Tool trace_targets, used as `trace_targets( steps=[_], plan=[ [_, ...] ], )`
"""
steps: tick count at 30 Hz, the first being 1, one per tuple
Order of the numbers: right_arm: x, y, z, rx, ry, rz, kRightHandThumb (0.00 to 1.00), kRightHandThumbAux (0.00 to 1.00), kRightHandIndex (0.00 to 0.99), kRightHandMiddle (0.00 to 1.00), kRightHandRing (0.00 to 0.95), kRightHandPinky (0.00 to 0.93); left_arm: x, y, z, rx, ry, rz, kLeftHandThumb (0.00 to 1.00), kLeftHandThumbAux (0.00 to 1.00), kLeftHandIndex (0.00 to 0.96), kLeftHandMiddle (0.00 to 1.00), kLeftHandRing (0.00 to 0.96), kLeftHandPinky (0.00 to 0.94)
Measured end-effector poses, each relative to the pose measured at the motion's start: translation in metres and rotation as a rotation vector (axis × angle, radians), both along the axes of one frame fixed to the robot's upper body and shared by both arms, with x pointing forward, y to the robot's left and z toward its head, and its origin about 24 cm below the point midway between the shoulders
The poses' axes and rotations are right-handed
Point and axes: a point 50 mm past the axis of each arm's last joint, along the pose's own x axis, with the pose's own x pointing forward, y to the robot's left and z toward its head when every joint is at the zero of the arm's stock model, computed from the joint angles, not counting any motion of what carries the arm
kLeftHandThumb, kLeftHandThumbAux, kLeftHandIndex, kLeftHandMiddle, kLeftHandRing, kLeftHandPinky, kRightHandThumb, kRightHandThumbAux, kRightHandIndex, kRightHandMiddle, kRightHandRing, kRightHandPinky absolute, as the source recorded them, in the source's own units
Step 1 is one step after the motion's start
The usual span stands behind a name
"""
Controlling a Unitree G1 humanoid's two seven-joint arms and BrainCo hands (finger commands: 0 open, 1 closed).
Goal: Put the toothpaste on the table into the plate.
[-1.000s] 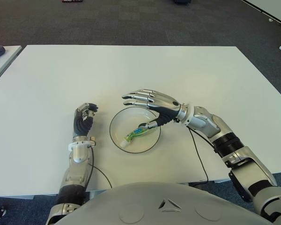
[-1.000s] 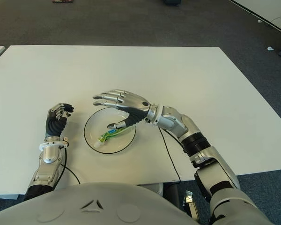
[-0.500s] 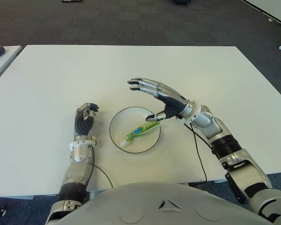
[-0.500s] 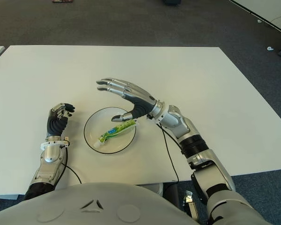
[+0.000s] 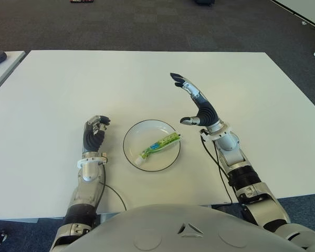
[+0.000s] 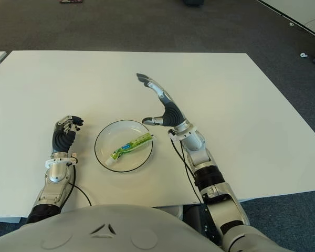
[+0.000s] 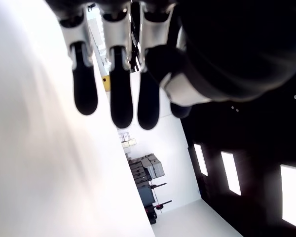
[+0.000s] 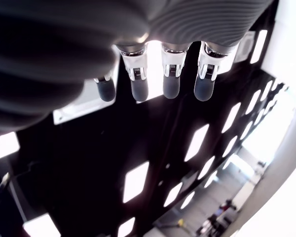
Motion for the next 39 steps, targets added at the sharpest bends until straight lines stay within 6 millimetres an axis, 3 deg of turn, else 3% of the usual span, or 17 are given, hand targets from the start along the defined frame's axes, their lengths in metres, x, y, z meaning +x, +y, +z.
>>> trace_targets(
  steps=[9, 11, 15, 20, 27, 32, 33, 35, 39],
  plan=[
    [0.002, -0.006, -0.006, 0.183, 0.106, -0.199, 0.07, 0.558, 0.031, 0.014, 0.02, 0.109, 0.004, -0.002, 0.001, -0.006, -0.018, -0.015, 0.836, 0.676, 0.441, 0.453, 0.449, 0.427],
    [0.001, -0.008, -0.007, 0.218, 0.124, -0.244, 0.043, 0.661, 0.06, 0.021, 0.025, 0.122, 0.005, -0.002, 0.002, -0.007, -0.022, -0.018, 0.836, 0.676, 0.444, 0.451, 0.44, 0.419],
    [0.001, -0.013, -0.018, 0.289, 0.204, -0.352, 0.117, 0.759, 0.156, 0.082, 0.077, 0.163, 0.007, -0.002, 0.003, -0.009, -0.028, -0.022, 0.836, 0.676, 0.447, 0.449, 0.433, 0.409],
    [-0.004, -0.018, -0.033, 0.332, 0.289, -0.442, 0.178, 0.818, 0.206, 0.125, 0.113, 0.191, 0.007, -0.003, 0.004, -0.009, -0.032, -0.026, 0.836, 0.676, 0.45, 0.449, 0.422, 0.384],
    [-0.007, -0.028, -0.047, 0.343, 0.34, -0.52, 0.333, 0.826, 0.286, 0.204, 0.173, 0.227, 0.01, -0.006, 0.009, -0.025, -0.043, -0.023, 0.836, 0.676, 0.45, 0.447, 0.402, 0.379],
    [-0.01, -0.034, -0.06, 0.336, 0.378, -0.562, 0.358, 0.806, 0.328, 0.264, 0.232, 0.29, 0.011, -0.007, 0.01, -0.03, -0.046, -0.022, 0.837, 0.676, 0.454, 0.447, 0.406, 0.39],
    [-0.01, -0.035, -0.062, 0.335, 0.383, -0.568, 0.478, 0.778, 0.362, 0.296, 0.264, 0.317, 0.011, -0.007, 0.01, -0.03, -0.046, -0.022, 0.837, 0.676, 0.456, 0.446, 0.408, 0.393],
    [-0.011, -0.036, -0.066, 0.334, 0.389, -0.576, 0.584, 0.751, 0.394, 0.339, 0.305, 0.353, 0.011, -0.008, 0.01, -0.027, -0.046, -0.022, 0.838, 0.675, 0.459, 0.445, 0.411, 0.399],
    [-0.014, -0.04, -0.074, 0.329, 0.407, -0.597, 0.674, 0.729, 0.422, 0.397, 0.363, 0.398, 0.011, -0.008, 0.009, -0.019, -0.041, -0.025, 0.839, 0.675, 0.461, 0.444, 0.42, 0.413]
  ],
)
